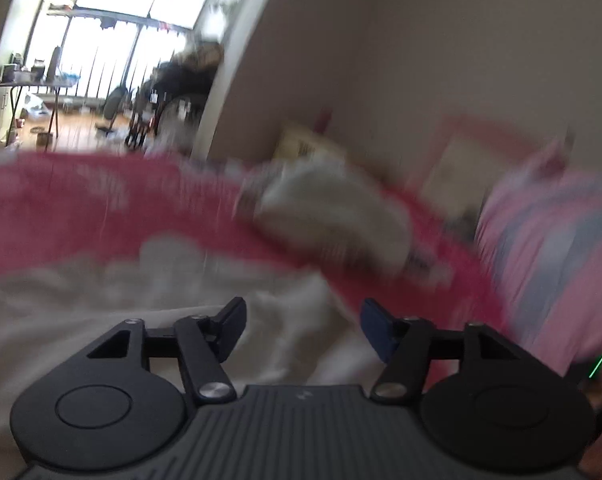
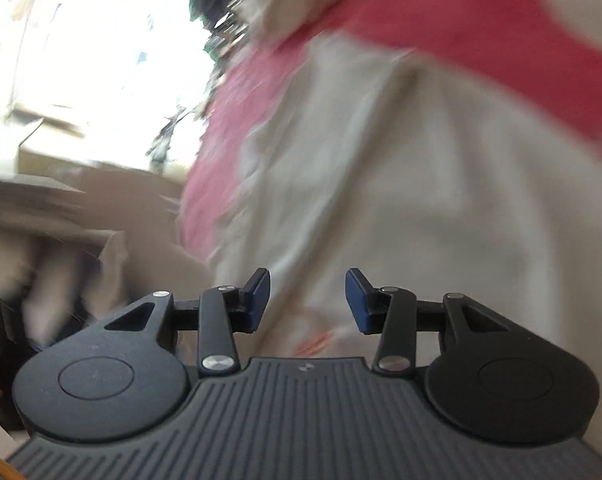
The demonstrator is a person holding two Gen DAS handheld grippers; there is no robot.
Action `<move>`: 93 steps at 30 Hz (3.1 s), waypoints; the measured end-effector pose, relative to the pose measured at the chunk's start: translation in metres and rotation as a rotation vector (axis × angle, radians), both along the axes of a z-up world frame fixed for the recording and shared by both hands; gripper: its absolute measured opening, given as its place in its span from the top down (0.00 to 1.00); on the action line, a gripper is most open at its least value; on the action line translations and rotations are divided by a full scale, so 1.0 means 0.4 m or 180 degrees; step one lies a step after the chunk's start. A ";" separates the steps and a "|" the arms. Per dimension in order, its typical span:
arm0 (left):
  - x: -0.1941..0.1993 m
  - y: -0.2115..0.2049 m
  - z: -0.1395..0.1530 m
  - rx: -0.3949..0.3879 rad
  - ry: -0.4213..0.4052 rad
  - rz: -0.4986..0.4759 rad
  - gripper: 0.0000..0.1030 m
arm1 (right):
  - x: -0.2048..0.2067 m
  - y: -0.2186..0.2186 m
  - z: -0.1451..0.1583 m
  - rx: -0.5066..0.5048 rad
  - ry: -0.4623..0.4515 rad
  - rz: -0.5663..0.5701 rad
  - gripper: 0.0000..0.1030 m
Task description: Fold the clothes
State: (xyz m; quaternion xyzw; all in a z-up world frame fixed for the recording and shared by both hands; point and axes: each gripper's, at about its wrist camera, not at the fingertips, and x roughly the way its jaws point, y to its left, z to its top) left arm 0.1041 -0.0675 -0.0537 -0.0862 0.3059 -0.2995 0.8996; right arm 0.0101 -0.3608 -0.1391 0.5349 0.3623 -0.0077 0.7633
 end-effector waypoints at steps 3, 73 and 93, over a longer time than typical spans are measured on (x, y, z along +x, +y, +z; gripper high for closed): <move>-0.034 0.032 -0.100 0.0144 0.0238 -0.0010 0.40 | -0.014 -0.036 -0.016 -0.0040 0.0051 -0.0082 0.58; 0.056 0.370 -0.206 0.1174 0.0518 0.0790 0.56 | 0.381 0.249 0.123 -0.3222 -0.0464 0.2117 0.74; -0.020 0.321 -0.247 0.1509 -0.0108 0.0769 0.44 | 0.582 0.360 0.105 -0.2215 -0.0515 0.2233 0.74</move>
